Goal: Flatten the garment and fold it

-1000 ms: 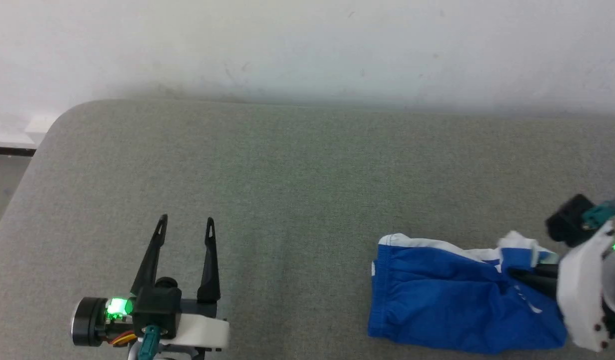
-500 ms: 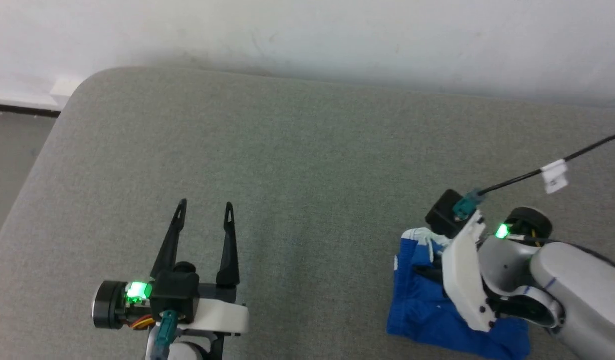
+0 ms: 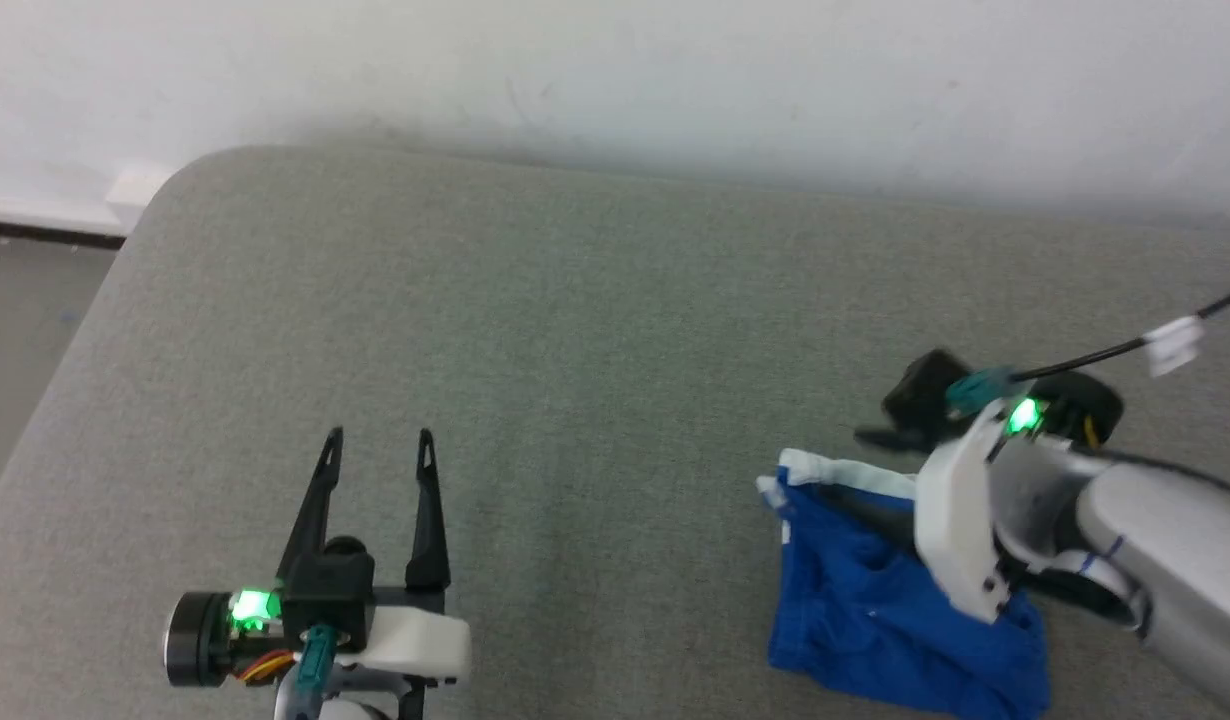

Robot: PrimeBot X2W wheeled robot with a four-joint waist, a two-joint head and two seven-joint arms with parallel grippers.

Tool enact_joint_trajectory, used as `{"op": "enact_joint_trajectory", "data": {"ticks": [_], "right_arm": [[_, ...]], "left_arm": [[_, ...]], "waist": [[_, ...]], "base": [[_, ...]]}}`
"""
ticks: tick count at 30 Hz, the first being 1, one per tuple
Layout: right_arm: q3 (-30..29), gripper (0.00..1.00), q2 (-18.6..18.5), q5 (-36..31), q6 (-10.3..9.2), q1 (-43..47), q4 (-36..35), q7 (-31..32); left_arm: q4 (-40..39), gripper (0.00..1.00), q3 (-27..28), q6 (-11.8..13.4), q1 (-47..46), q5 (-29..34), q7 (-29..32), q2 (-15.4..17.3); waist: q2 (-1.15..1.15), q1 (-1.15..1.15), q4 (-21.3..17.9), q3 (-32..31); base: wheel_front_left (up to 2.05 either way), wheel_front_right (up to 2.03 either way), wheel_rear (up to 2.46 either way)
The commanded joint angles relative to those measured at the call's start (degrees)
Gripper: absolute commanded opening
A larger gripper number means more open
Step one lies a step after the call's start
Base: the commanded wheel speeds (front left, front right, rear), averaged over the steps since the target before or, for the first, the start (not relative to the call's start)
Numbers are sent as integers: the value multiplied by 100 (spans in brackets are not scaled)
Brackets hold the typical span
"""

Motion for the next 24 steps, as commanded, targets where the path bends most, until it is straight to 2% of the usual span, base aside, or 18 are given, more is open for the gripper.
{"op": "enact_joint_trajectory", "data": {"ticks": [1,4,6,9,14,17,21,24], "right_arm": [[-147,100,-128,-87,-12,-112,-146,-259],[-652,100,-374,-391,-12,-135,-431,-1012],[-1188,100,-433,-637,-12,-38,-423,-1531],[-2152,100,-293,-1202,-12,230,-252,-2270],[-3902,100,448,-2313,-12,1026,-38,-3226],[-4842,100,985,-2980,-12,1621,-102,-3534],[-5805,100,1816,-3618,-12,2495,-470,-3683],[-6265,100,2393,-3931,-12,3108,-819,-3708]], "left_arm": [[8,100,45,-44,117,-35,-27,45],[-30,100,117,-84,162,-61,-27,72],[-73,100,170,-103,171,-77,-27,79],[-139,100,230,-152,160,-94,-27,85],[-249,100,325,-229,115,-118,-27,64],[-297,100,356,-301,88,-147,-27,28],[-315,100,418,-392,73,-189,-27,-24],[-321,100,465,-450,80,-197,-27,-54]], "waist": [[0,0,-308,-301],[0,0,-481,-400],[0,0,-602,-434],[0,0,-767,-457],[0,0,-975,-477],[0,0,-1048,-468],[0,0,-1094,-471],[0,0,-1096,-475]], "base": [[0,0,0],[0,0,0],[0,0,0],[0,0,0],[0,0,0],[0,0,0],[0,0,0],[0,0,0]]}}
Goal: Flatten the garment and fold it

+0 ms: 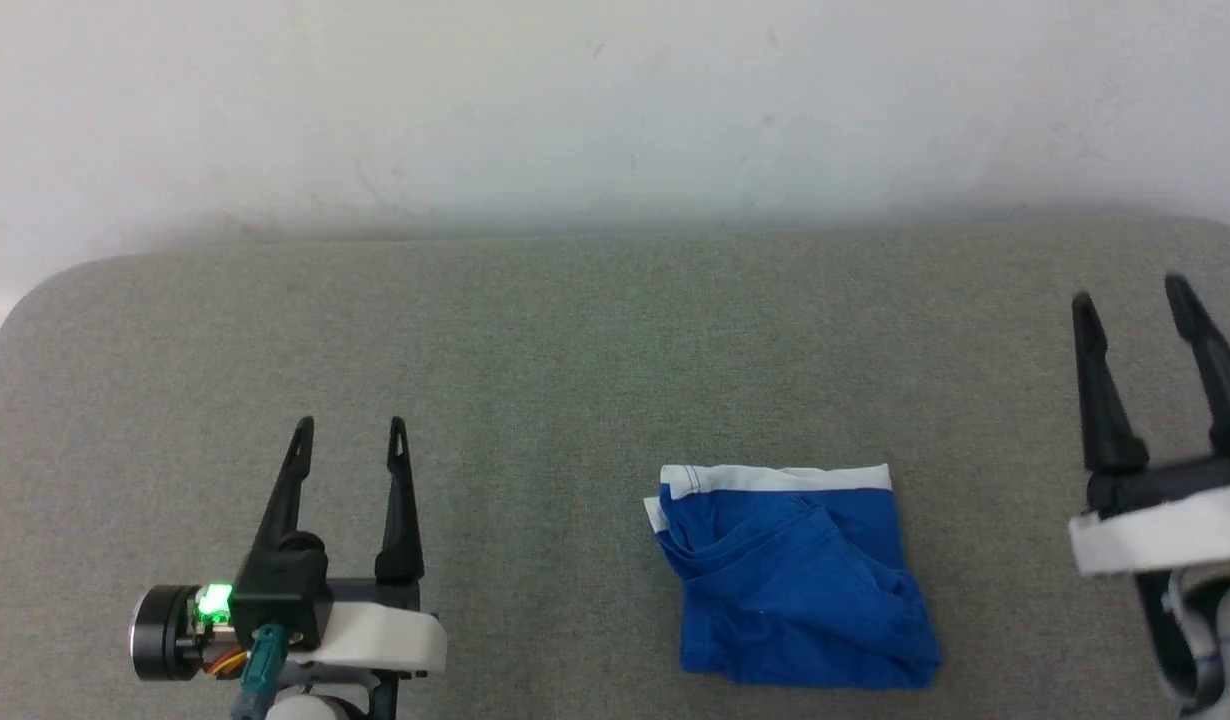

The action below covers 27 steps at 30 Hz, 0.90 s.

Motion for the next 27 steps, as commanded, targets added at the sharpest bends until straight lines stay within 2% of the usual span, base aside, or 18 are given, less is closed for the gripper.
{"op": "enact_joint_trajectory", "data": {"ticks": [1,4,7,13,17,20,22,24,26,27], "right_arm": [[-139,100,284,-110,-12,277,-223,-28],[-387,100,775,-227,-12,833,-466,-30],[-545,100,1033,-278,-12,1269,-579,-31],[-616,100,1214,-324,-12,1690,-721,-32],[-589,100,1223,-332,-12,1421,-908,-32],[-549,100,992,-268,-12,937,-1055,-32],[-429,100,684,-175,-12,574,-947,-7],[-197,100,271,-52,-12,172,-773,364],[103,100,-118,244,-12,-195,-618,1033],[103,100,-118,244,-12,-195,-618,1033]], "left_arm": [[-12,100,49,-48,-56,-35,-26,-33],[12,100,90,-109,-10,-41,-26,-62],[-16,100,142,-155,74,-15,-26,-67],[-41,100,255,-174,228,23,-26,-102],[-44,100,300,-183,261,51,-26,-129],[-38,100,318,-201,243,71,-26,-143],[-27,100,324,-215,220,80,-26,-153],[-26,100,327,-224,199,86,-26,-167],[-21,100,312,-232,187,97,-26,-185],[-21,100,312,-232,187,97,-26,-185]], "waist": [[0,1,7,-8],[0,1,28,-51],[0,1,48,-99],[0,1,71,-146],[0,1,53,-152],[0,1,45,-153],[0,1,55,-154],[0,1,70,-150],[0,1,98,-149],[0,1,98,-149]], "base": [[0,0,0],[0,0,0],[0,0,0],[0,0,0],[0,0,0],[0,0,0],[0,0,0],[0,0,0],[0,0,0],[0,0,0]]}}
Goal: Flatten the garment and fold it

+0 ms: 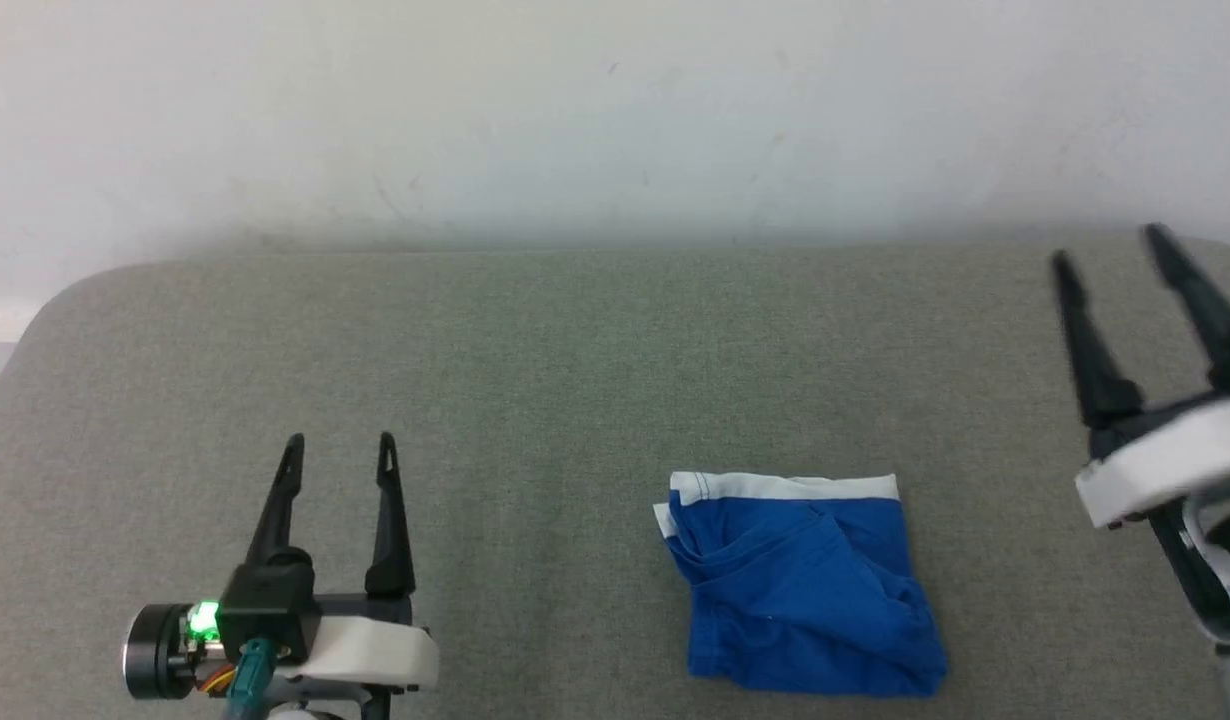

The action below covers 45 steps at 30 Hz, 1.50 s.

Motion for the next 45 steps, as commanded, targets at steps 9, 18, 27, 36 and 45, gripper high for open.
{"op": "enact_joint_trajectory", "data": {"ticks": [9,18,27,36,45], "right_arm": [[1900,100,-1679,2258,-10,-684,398,3588],[2937,100,-1880,3412,-10,-742,953,4522],[3861,100,-1516,3517,-10,-649,1960,4088],[4233,0,-1795,3489,-10,-1018,1827,3139],[4402,0,-2407,3263,-10,-1736,732,3005]], "left_arm": [[-22,100,-19,-31,-12,33,-27,-99],[-46,100,-56,-27,-218,35,-27,-165],[-9,100,-104,-33,-428,42,-27,-207],[16,100,0,-2,-277,58,-27,-216],[-242,100,237,24,-221,68,-27,-167]], "waist": [[0,0,187,123],[0,0,445,506],[0,0,645,780],[0,0,360,551],[0,0,-741,846]], "base": [[0,0,0],[0,0,0],[0,0,0],[0,0,0],[0,0,0]]}}
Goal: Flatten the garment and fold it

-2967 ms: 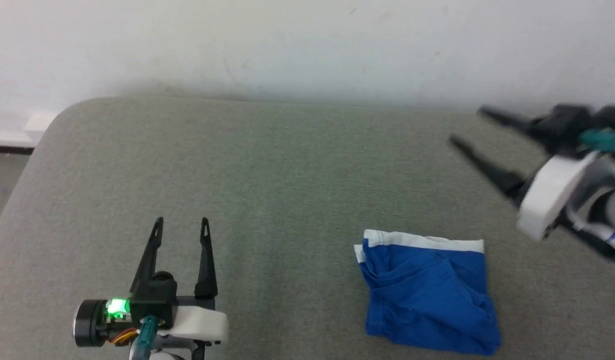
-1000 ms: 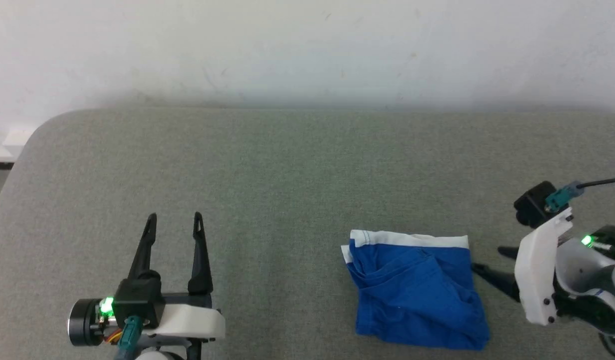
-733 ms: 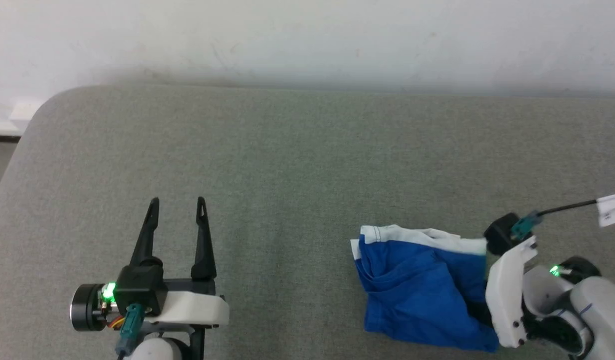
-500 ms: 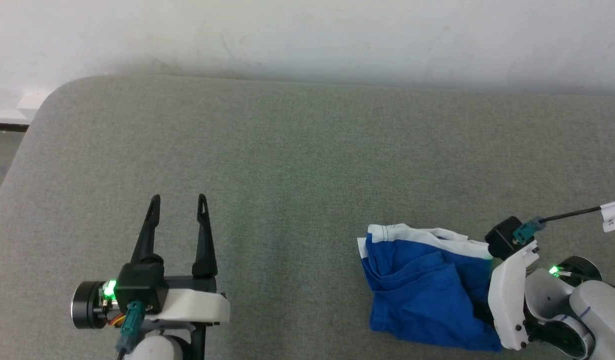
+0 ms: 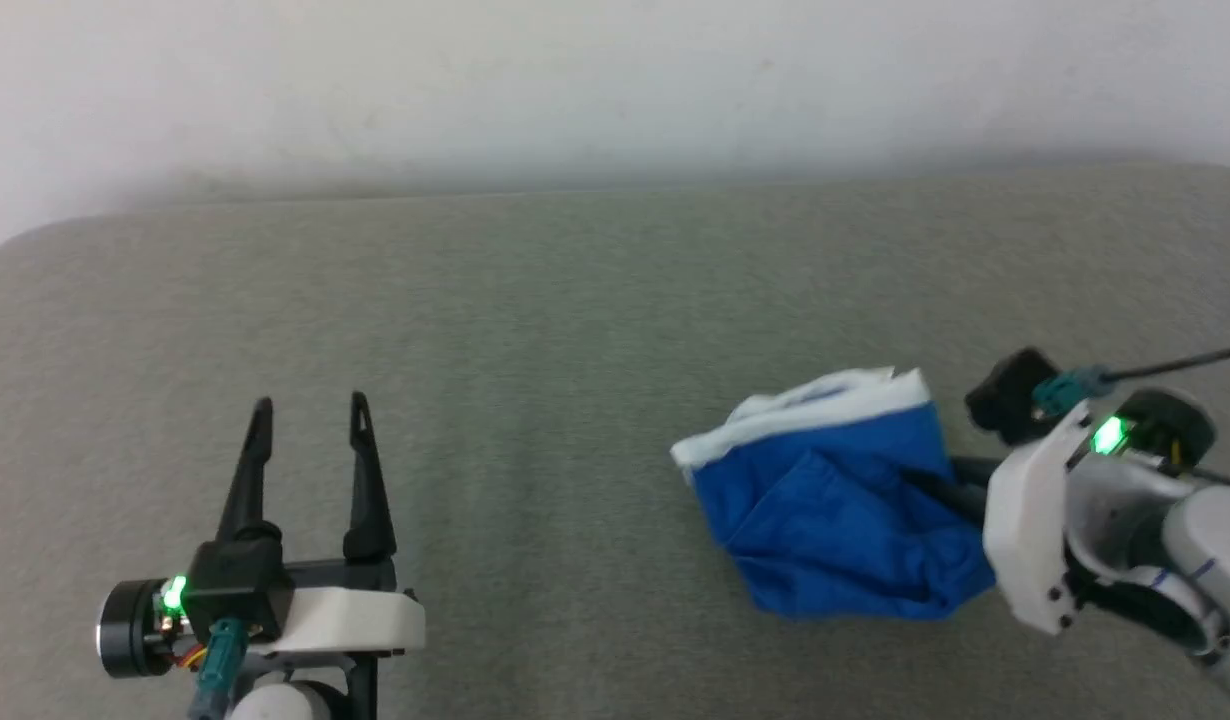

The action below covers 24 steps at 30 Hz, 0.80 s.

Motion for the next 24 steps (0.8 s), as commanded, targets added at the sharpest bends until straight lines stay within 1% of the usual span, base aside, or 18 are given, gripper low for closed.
{"op": "enact_joint_trajectory", "data": {"ticks": [1,2,5,9,13,18,21,24], "right_arm": [[-45,0,-130,-25,-12,-148,-90,25],[-143,0,-421,-81,-12,-368,-181,98],[-296,0,-704,-119,-12,-541,-96,137],[-586,0,-1042,-198,-12,-733,268,154],[-961,0,-1283,-296,-12,-931,908,157],[-1503,0,-1463,-510,-12,-1176,1879,-59],[-1694,0,-1547,-845,-12,-1308,2329,-165],[-1839,0,-1549,-1169,-12,-1450,2664,-270]], "left_arm": [[-85,100,63,39,-54,58,-26,22],[-222,100,131,61,-159,95,-26,51],[-356,100,141,55,-287,150,-26,109],[-473,100,54,-7,-546,234,-26,212],[-600,100,-51,-33,-815,288,-26,281],[-766,100,-205,-61,-1125,299,-26,318],[-869,100,-279,-30,-1263,290,-26,302],[-931,100,-335,1,-1366,266,-26,285]], "waist": [[0,0,-760,349],[0,0,-1164,670],[0,0,-1461,1034],[0,0,-1605,1510],[0,0,-1537,1924],[0,0,-1263,2333],[0,0,-1103,2520],[0,0,-986,2645]], "base": [[0,0,0],[0,0,0],[0,0,0],[0,0,0],[0,0,0],[0,0,0],[0,0,0],[0,0,0]]}}
